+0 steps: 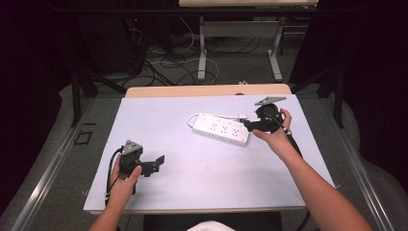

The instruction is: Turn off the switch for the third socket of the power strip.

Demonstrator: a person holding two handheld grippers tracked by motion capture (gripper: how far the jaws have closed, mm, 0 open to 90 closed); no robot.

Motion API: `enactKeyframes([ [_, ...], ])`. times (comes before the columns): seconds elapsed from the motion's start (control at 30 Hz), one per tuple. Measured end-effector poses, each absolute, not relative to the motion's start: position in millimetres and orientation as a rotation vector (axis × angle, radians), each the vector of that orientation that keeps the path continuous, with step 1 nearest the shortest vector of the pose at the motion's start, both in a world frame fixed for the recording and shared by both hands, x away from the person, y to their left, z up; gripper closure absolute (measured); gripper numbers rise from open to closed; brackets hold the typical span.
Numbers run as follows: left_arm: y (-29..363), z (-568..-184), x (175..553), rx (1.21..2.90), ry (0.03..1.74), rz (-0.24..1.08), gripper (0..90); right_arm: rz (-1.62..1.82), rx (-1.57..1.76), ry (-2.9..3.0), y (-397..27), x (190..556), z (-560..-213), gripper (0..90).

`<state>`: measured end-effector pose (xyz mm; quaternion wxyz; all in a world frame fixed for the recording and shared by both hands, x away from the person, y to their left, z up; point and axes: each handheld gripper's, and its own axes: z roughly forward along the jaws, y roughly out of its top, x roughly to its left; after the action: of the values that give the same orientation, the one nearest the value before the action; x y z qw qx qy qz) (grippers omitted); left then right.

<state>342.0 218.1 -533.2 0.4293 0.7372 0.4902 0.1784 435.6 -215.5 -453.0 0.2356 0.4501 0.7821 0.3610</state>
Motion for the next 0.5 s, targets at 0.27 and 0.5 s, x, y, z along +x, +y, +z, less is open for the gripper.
enactKeyframes([
  [0.27, 218, -533, 342, 1.839, 1.222, 0.446, 3.5, 1.01, 1.269, 2.135, -214, 447, -459, 35.8],
  [0.5, 218, -533, 342, 1.841, 1.22, 0.447, 3.5, 1.014, 1.282, 2.108, -213, 454, -463, 39.5],
])
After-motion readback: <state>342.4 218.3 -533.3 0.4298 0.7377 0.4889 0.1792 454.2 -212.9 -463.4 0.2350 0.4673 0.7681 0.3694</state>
